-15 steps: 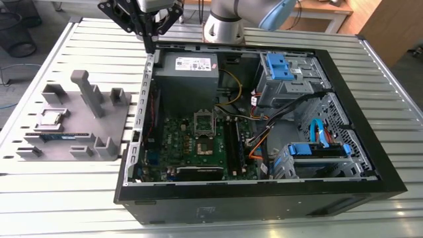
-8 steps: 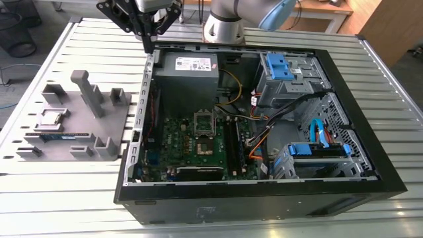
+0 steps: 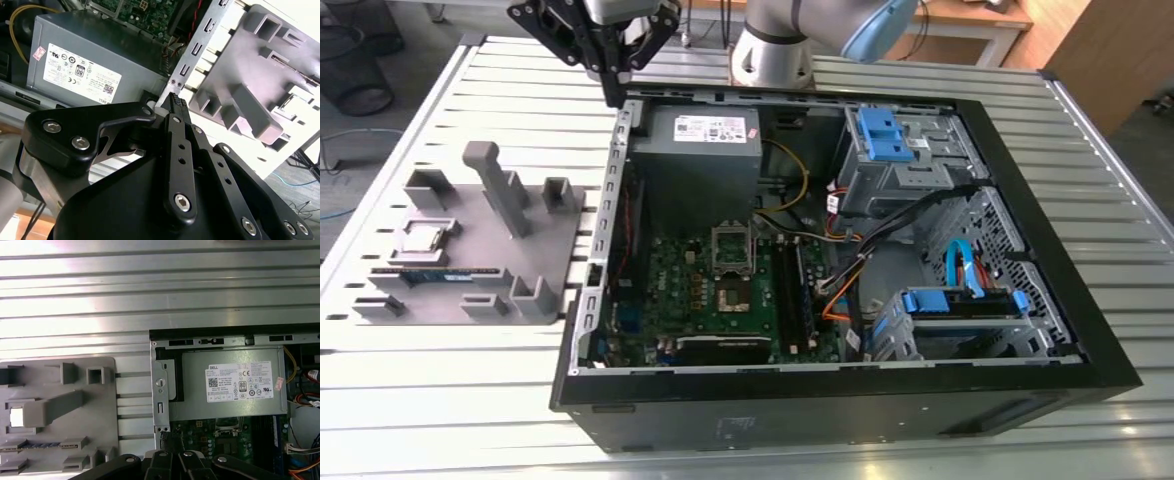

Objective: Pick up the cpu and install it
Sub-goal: 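Reach for the cpu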

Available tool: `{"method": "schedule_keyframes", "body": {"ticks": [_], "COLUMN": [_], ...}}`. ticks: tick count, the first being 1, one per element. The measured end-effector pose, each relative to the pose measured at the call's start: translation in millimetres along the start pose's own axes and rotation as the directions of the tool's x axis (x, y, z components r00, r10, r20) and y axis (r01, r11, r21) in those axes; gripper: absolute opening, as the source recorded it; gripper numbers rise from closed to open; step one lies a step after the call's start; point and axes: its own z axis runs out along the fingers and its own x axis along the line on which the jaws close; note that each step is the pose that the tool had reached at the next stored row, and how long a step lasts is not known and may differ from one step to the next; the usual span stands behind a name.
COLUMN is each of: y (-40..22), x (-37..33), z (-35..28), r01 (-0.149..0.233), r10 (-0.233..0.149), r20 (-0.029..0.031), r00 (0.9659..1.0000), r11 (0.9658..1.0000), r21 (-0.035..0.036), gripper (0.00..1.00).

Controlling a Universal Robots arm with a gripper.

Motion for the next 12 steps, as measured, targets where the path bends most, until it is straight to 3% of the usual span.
{"method": "schedule_keyframes", "body": {"ticks": [12], "y": [-0.5], "x": [6.3], "z": [-0.2], "r01": [0.0], "r10": [0.0], "r20": [0.0], "r00": [1.0], "r11": [1.0], "r21": [0.0], "gripper": [0.11]}}
